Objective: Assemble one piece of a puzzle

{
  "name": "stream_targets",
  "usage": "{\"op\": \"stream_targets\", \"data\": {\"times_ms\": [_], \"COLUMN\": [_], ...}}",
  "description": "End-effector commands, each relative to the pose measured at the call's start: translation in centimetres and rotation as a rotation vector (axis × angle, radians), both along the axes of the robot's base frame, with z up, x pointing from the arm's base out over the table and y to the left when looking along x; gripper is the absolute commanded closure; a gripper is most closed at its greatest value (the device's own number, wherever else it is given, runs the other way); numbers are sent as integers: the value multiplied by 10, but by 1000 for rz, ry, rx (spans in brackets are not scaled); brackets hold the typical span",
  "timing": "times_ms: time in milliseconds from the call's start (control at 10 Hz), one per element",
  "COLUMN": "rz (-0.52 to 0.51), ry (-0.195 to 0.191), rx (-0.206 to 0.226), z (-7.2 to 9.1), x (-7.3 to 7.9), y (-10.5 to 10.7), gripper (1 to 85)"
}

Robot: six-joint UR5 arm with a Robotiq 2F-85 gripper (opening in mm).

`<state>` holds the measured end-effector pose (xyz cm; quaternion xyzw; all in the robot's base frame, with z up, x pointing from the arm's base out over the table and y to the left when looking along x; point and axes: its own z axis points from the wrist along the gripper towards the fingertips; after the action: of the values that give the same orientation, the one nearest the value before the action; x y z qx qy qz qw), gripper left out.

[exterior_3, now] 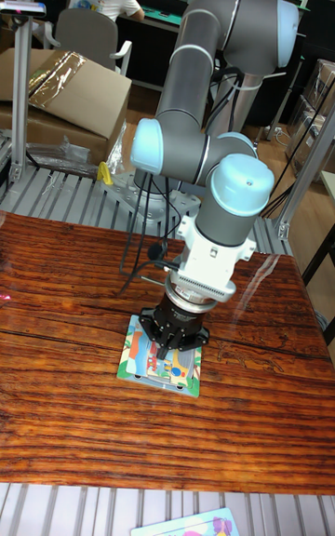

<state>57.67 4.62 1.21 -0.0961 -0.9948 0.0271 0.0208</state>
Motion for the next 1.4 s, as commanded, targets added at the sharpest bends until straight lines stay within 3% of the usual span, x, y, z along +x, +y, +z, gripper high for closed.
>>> {"op": "stream_targets", "data": {"times_ms": [0,1300], "rz": [-4,13], "ry": [16,-7], "rx": [-3,7], "z": [4,-5], "x": [-7,-13], "y": [-1,-3], "gripper": [843,843]}}
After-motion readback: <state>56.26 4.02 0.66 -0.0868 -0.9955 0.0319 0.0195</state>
